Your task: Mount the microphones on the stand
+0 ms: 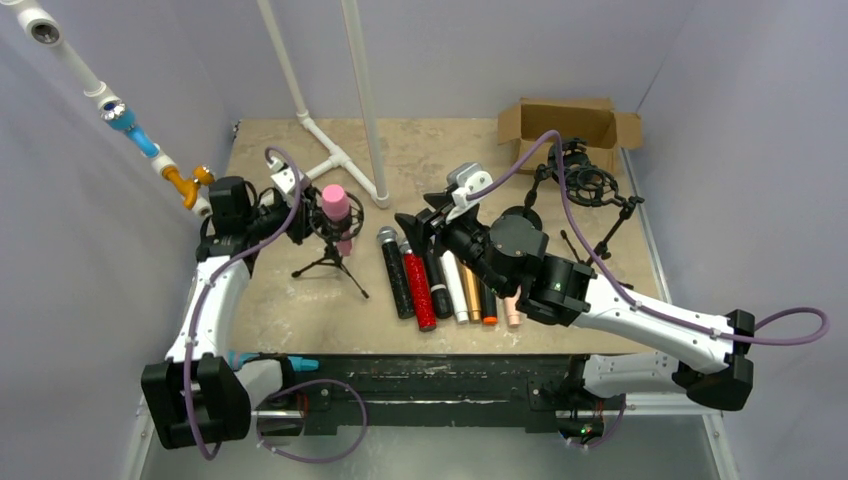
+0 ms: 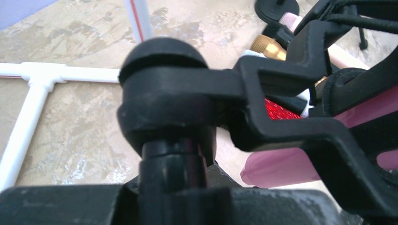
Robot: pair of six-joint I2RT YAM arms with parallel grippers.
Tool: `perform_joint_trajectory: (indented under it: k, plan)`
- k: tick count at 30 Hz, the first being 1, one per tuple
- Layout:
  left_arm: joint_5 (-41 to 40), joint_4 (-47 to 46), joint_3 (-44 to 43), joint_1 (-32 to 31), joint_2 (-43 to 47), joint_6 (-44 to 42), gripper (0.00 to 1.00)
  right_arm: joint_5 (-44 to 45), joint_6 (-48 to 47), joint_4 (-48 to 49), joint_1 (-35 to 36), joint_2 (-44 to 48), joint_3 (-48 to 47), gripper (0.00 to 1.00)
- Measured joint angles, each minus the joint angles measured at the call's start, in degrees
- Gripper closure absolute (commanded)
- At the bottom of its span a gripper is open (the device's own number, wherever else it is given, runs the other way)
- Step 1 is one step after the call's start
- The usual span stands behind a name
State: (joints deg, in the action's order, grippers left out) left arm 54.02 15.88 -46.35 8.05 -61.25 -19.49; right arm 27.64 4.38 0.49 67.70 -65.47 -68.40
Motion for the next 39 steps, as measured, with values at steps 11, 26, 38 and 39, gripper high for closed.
perform_joint_trajectory:
  k: [11,26,38,39]
  plan:
    - [-7.93,-11.02,-13.60,-0.26,-19.78,7.91,1.00,0.37,-0.55,0.39,-4.76,-0.90,0.52,0.42]
    - [-14.86,-17.07,-28.83,-3.56,-35.23,11.41,1.00,-0.24,-0.55,0.44,-11.43,-0.63,3.04,0.45]
    - [-16.83,-19.63,-26.86,-4.22,-36.24,10.78,0.54,4.15,4.04,-8.98,-18.27,-2.93,-4.87,0.31]
    - [-17.53,-19.96,-26.29,-4.22,-35.98,10.45,0.39,5.27,4.63,-10.45,-18.71,-3.72,-6.75,0.29]
